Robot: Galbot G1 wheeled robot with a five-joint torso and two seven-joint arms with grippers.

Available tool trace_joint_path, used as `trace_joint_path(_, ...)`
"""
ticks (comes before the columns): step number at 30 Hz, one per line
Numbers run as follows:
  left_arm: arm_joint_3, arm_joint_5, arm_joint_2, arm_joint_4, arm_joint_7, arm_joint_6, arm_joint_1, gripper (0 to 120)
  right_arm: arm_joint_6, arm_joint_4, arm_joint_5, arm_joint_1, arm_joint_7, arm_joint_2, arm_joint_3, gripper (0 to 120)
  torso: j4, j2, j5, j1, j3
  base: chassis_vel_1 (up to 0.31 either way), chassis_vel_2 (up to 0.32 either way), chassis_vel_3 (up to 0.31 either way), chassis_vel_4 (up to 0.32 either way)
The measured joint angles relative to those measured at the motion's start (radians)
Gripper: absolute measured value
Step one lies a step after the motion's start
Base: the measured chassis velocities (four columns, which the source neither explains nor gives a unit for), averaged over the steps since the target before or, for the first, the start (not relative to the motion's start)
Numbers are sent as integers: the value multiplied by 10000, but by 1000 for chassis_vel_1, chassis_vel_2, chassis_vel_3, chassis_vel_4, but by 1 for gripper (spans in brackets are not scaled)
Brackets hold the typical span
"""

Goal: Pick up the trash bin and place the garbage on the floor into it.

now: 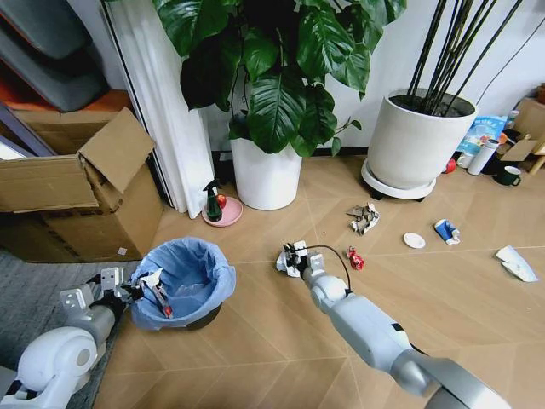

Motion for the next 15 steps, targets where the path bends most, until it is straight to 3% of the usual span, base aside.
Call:
trace_joint_path(12,34,-22,69,-95,-8,10,26,1,-140,-1023,-477,-161,-30,-51,166,79,0,0,0,0,0,0,0,0,0)
trace_joint_path(15,35,-21,54,-99,-9,13,26,1,-116,-1337,-589,-70,-88,54,105,86,0,0,0,0,0,0,0,0,0)
